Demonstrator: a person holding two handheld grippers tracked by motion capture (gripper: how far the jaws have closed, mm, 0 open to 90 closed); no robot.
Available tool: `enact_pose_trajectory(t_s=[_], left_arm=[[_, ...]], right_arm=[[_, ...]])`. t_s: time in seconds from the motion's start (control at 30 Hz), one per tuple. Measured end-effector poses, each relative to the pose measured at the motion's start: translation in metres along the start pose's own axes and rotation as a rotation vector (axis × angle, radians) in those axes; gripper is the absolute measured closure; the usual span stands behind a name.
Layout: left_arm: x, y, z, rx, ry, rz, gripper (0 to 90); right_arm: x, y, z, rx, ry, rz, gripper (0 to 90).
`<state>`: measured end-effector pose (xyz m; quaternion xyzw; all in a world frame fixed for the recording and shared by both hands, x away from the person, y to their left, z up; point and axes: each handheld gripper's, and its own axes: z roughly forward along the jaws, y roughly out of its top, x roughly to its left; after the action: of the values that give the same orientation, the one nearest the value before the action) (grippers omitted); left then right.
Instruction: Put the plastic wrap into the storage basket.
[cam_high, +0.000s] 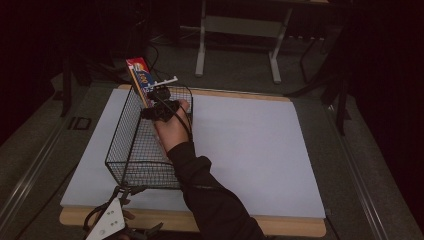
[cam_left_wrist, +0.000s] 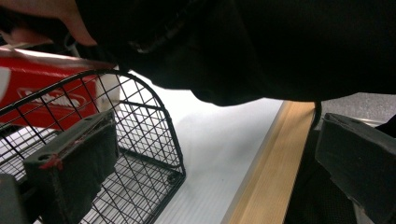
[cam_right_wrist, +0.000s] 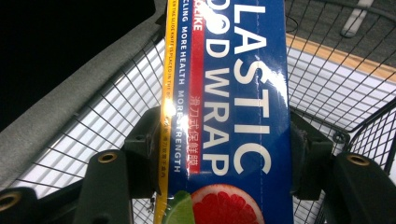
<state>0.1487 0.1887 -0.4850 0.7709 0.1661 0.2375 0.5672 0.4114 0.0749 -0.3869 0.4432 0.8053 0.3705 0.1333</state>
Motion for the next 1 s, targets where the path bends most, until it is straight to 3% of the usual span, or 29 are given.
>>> enact_pose_trajectory(t_s=[0.2, 0.5, 0.77, 1.0], left_arm=[[0.000, 0.000, 0.000, -0.001, 0.008, 0.005, 0.0], [-0.001, 0.000, 0.001, 0.007, 0.000, 0.006, 0.0], [0.000, 0.000, 0.001, 0.011, -0.001, 0.004, 0.0], [-0.001, -0.001, 0.002, 0.016, -0.008, 0.003, 0.0]], right_arm=[[-0.004, -0.012, 0.013, 0.040, -0.009, 0.000, 39.8], [0.001, -0.025, 0.025, 0.098, -0.012, -0.017, 39.1], [-0.005, -0.037, 0.039, 0.159, -0.020, -0.037, 38.5], [-0.007, -0.037, 0.037, 0.149, 0.003, -0.057, 32.8]])
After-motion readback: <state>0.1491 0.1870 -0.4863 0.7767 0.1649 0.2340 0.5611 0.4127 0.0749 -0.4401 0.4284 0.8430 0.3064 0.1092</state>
